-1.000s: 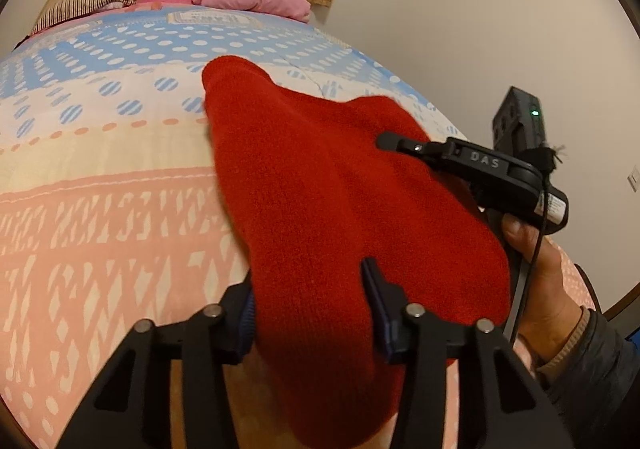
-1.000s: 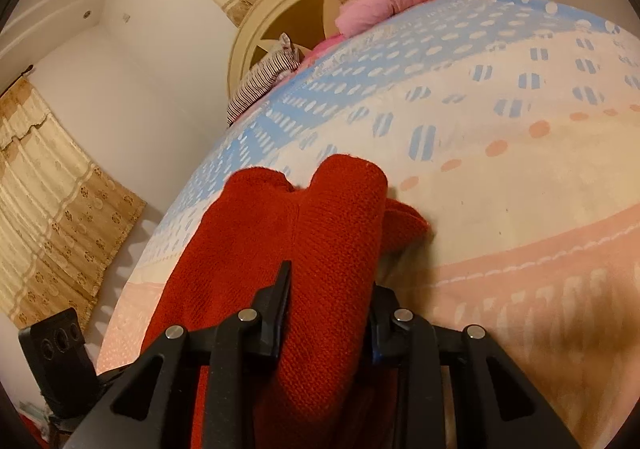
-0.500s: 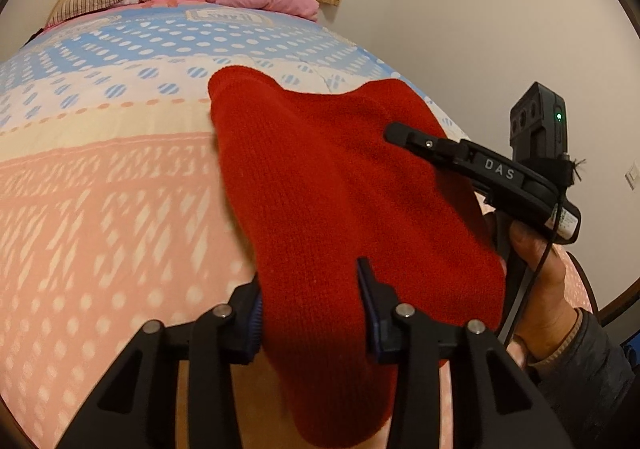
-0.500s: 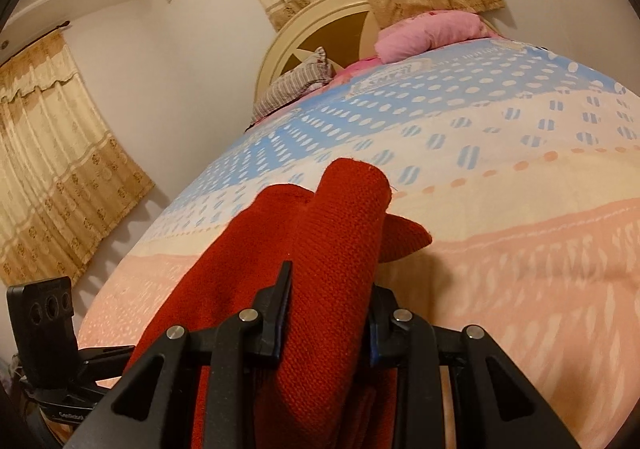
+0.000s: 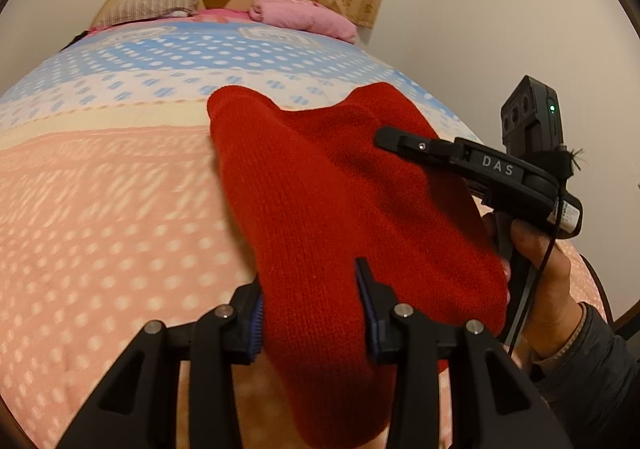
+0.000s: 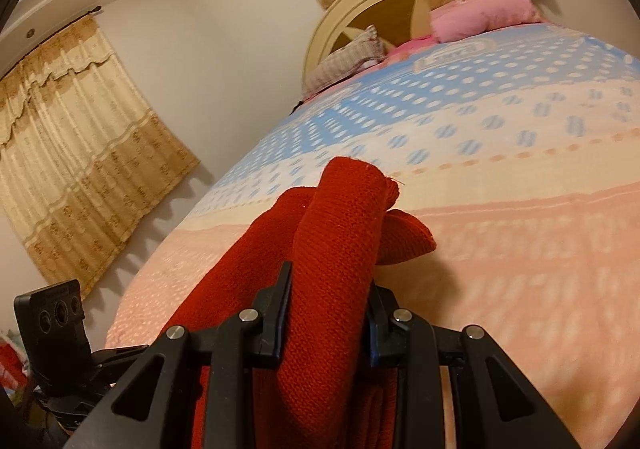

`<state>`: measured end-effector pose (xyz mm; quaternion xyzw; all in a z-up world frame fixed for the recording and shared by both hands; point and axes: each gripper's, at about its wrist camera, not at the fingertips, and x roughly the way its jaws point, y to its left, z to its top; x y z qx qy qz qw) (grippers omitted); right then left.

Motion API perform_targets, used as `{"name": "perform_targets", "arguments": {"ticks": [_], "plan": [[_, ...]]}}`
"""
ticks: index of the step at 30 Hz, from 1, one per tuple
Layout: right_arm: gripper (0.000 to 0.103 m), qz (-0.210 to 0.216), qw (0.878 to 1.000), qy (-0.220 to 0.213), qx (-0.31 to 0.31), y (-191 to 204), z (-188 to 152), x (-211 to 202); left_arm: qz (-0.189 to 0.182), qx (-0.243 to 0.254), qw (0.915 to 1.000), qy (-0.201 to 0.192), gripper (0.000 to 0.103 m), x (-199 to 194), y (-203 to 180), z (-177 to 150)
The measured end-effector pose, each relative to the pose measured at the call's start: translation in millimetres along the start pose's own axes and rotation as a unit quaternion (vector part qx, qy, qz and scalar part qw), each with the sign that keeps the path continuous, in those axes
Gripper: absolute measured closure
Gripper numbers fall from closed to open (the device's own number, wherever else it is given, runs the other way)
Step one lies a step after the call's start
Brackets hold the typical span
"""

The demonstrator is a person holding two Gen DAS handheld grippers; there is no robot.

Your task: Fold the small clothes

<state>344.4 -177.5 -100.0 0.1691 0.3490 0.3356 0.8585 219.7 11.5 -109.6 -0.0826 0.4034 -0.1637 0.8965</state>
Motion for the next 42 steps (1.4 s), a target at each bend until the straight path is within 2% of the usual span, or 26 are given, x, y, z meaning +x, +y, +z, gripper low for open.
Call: {"name": "perform_targets", "arguments": {"ticks": [9, 21, 42], "plan": [[0.073, 0.026, 0.999, 0.019, -0.015, 43.0, -6.6, 29.2, 0.032, -0.015, 0.9992, -0.018, 0.063, -27.1, 26.1, -12.6], [0.073, 0.050, 0.997, 0.048, -0.038, 89.0, -12.4, 63.6, 0.055, -0.040, 0.9971, -0.035, 0.063, -55.0, 56.9, -27.6], [0.073, 0.089, 0.989, 0.098, -0.068, 151.4, -20.6, 120.5, 0.098, -0.065, 0.9912, -0.060, 0.063, -89.7, 96.8, -46.3]]}}
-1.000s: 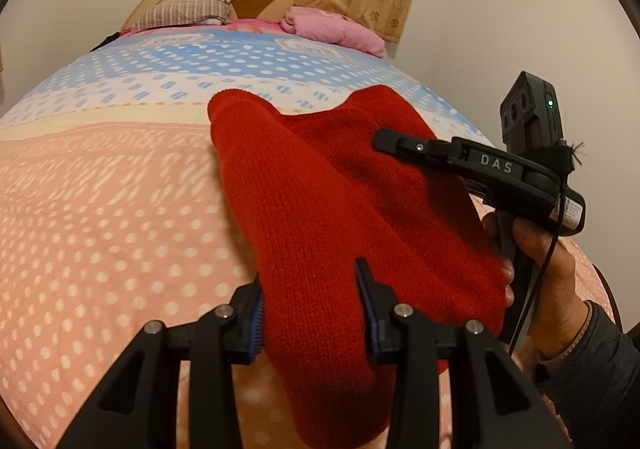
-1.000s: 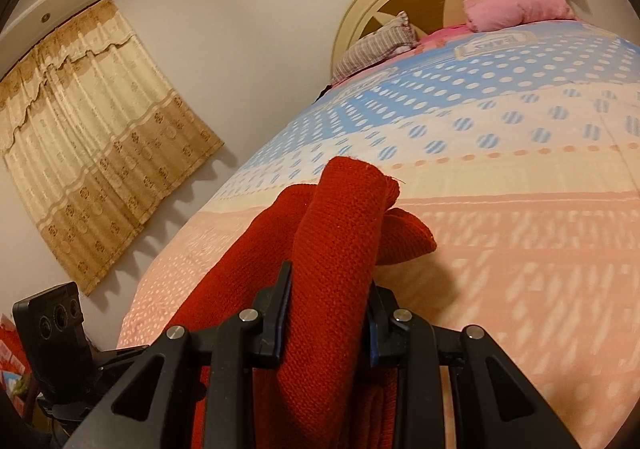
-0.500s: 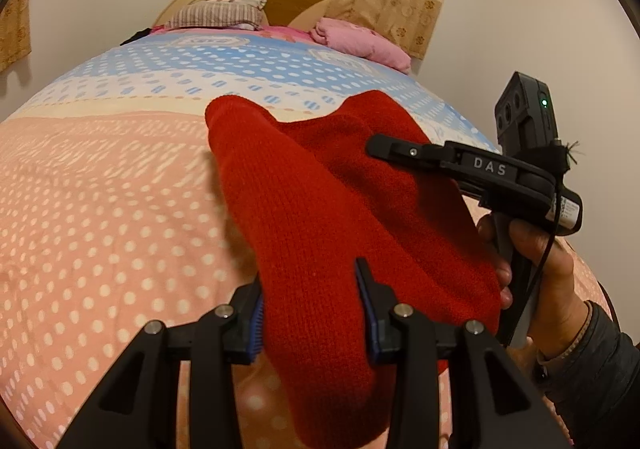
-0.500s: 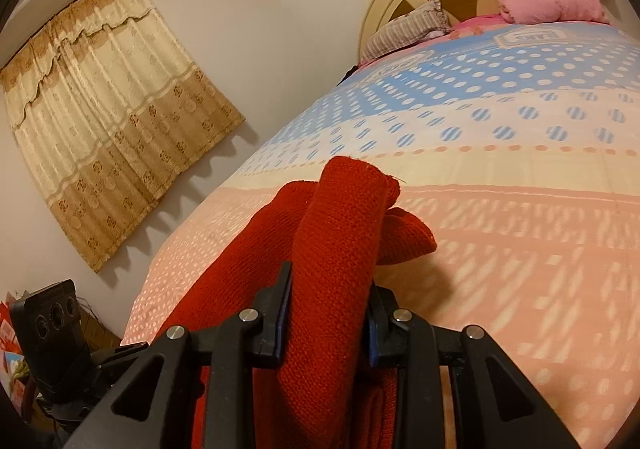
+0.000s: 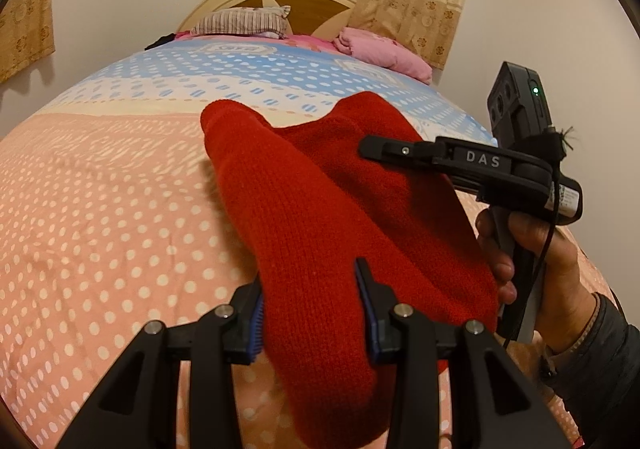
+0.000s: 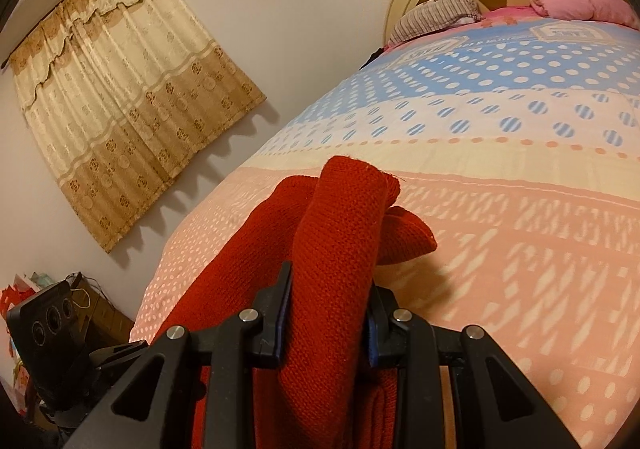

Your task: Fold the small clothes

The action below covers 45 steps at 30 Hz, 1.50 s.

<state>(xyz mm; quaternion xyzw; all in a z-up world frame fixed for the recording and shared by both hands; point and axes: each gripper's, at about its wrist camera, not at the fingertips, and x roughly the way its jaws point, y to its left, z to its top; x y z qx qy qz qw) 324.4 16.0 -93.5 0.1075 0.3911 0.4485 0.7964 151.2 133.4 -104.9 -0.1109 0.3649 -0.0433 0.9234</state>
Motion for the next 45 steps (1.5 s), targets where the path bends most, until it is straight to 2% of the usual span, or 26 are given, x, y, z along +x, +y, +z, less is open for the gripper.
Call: {"name": "perform_targets", "arguments": {"ticks": [22, 31, 36, 40, 45], "plan": [[0.073, 0.031, 0.999, 0.041, -0.011, 30.9, 2.9, 58.5, 0.026, -0.032, 0.9991, -0.004, 0.063, -8.7, 43.5, -13.7], [0.073, 0.033, 0.998, 0.047, -0.004, 30.5, 3.0, 65.2, 0.028, -0.033, 0.9991, -0.003, 0.063, -12.8, 46.9, -18.1], [0.073, 0.018, 0.998, 0.055, -0.010, 31.5, 3.3, 74.2, 0.028, -0.040, 0.9988, 0.003, 0.062, -7.8, 54.8, -24.6], [0.073, 0.001, 0.998, 0.069, 0.011, 17.9, -2.2, 80.5, 0.029, -0.046, 0.9984, 0.013, 0.059, -6.2, 59.9, -31.0], [0.071, -0.010, 0.997, 0.075, 0.034, 5.5, -6.3, 84.9, 0.051, -0.038, 0.9979, 0.011, 0.048, -8.0, 56.1, -31.4]]}}
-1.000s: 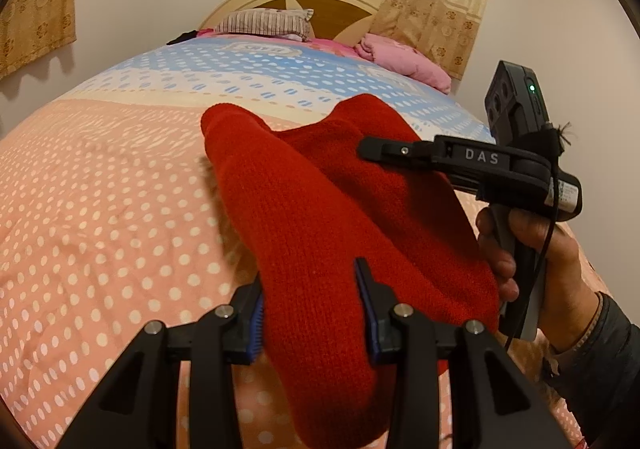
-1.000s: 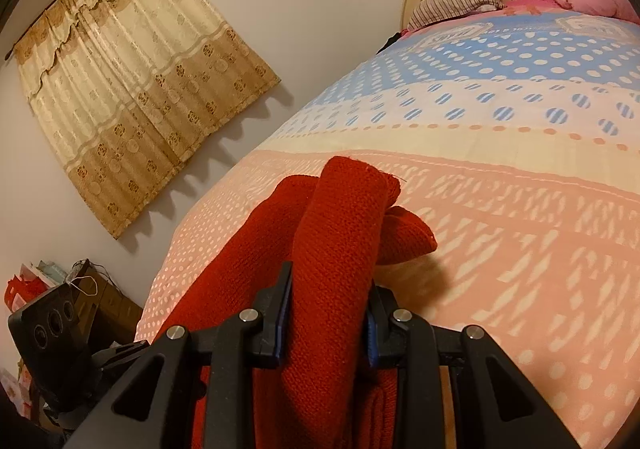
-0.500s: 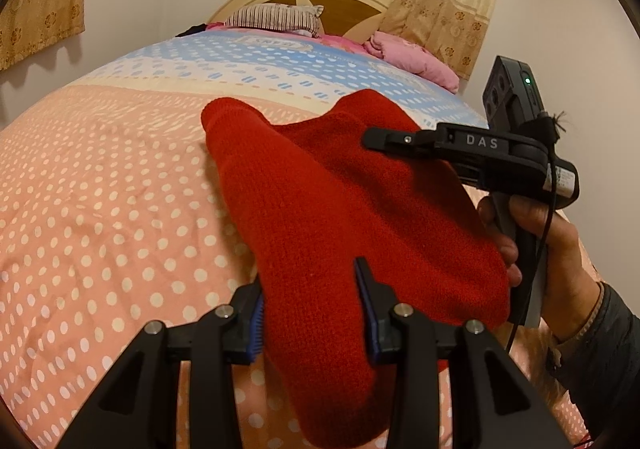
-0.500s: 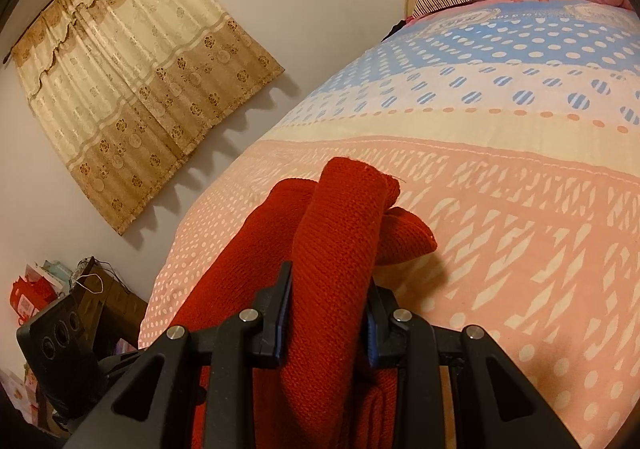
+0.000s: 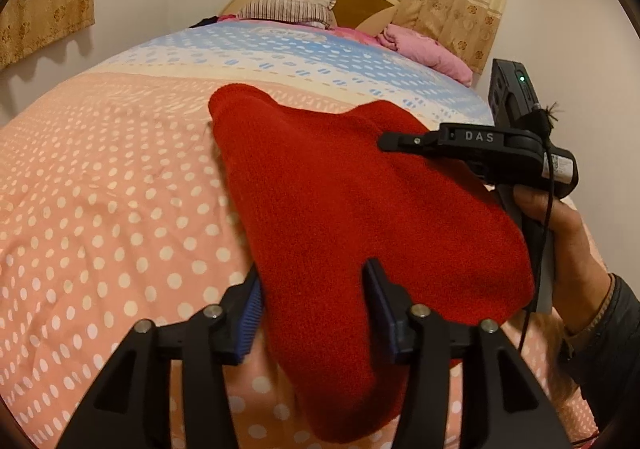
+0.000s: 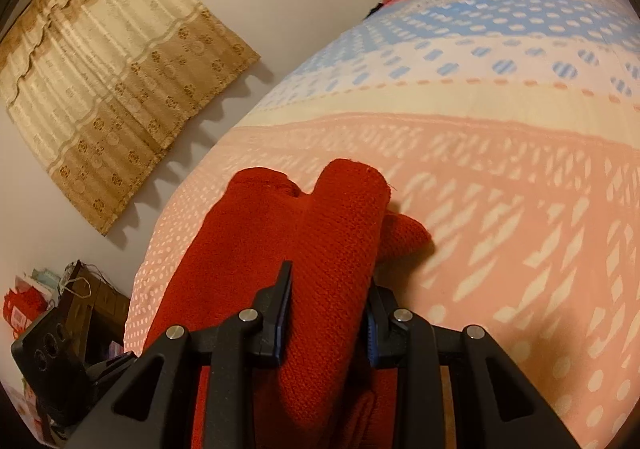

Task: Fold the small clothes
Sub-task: 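Open the right tool and withdraw both tools from the folded sweater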

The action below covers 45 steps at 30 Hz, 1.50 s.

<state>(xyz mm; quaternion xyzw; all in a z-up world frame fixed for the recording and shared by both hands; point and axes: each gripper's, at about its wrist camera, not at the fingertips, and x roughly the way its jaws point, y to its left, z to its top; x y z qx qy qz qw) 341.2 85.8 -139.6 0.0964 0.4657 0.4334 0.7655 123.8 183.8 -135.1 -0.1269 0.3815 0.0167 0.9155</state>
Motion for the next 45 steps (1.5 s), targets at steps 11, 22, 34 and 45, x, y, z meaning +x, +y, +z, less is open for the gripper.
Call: {"name": "perform_targets", "arguments": {"ticks": [11, 22, 34, 45], "plan": [[0.061, -0.031, 0.999, 0.009, 0.024, -10.1, -7.2, 0.6, 0.031, 0.003, 0.9994, -0.015, 0.032, -15.4, -0.3, 1.6], [0.054, -0.034, 0.993, -0.102, -0.047, 44.8, -38.7, -92.2, 0.079, -0.004, 0.9965, -0.027, 0.018, -2.1, 15.1, 9.3], [0.053, -0.043, 0.995, -0.016, -0.091, 67.8, -85.6, -67.6, 0.095, -0.012, 0.9950, -0.029, 0.008, -14.7, 13.0, -1.2], [0.043, -0.157, 0.968, -0.172, -0.092, 129.4, -104.6, -159.6, 0.100, 0.002, 0.9881, -0.117, 0.006, -81.6, -6.2, 20.8]]}}
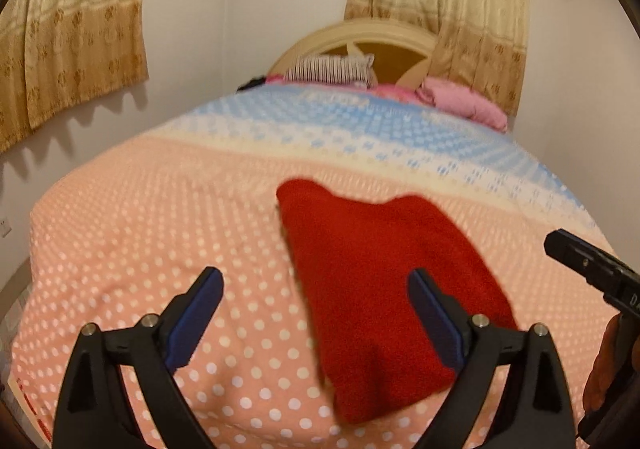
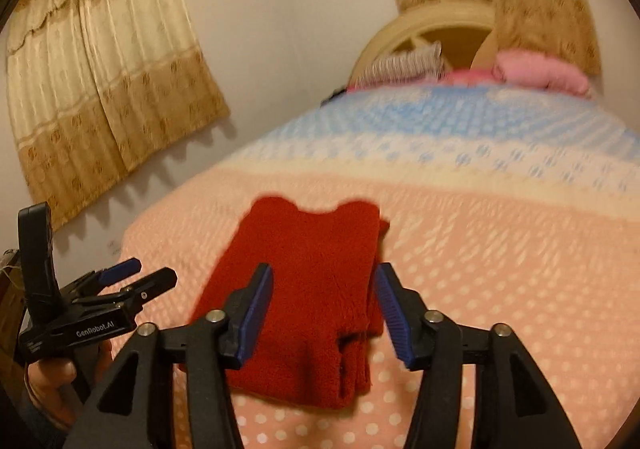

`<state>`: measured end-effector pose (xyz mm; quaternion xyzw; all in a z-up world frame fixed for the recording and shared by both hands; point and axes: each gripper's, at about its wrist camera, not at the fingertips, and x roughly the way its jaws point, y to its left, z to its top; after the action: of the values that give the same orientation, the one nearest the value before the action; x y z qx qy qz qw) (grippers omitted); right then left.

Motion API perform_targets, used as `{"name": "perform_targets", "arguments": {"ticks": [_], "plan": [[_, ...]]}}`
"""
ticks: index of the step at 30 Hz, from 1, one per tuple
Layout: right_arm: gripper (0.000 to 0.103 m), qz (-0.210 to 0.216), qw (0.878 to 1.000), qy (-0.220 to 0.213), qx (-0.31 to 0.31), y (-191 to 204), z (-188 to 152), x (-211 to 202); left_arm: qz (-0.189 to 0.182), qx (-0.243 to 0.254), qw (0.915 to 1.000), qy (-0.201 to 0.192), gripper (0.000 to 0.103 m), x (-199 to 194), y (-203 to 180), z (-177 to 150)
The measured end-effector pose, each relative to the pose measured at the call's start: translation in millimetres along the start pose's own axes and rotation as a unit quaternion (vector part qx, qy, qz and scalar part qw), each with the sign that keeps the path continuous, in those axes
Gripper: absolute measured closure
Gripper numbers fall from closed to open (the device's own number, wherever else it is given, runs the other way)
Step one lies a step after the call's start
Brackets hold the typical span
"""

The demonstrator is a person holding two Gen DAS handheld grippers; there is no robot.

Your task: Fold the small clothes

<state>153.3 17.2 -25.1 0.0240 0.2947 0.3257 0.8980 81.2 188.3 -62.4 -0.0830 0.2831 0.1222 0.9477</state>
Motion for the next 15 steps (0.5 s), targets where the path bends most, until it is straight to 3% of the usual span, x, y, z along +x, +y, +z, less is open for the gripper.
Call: {"name": "perform_targets", "arguments": {"ticks": [4, 15], "plan": [[0.040, -0.005, 1.000, -0.022, -0.015, 14.9, 3.7, -19.2, -0.004, 0.002, 0.9998, -0.022, 0.004, -13.4, 0.4, 7.5], [0.039, -0.001, 0.999, -0.029, -0.015, 24.3, 1.6, -33.3, -0.006, -0.001, 0.9994, -0.034, 0.004, -20.3, 0.5, 11.1]]}}
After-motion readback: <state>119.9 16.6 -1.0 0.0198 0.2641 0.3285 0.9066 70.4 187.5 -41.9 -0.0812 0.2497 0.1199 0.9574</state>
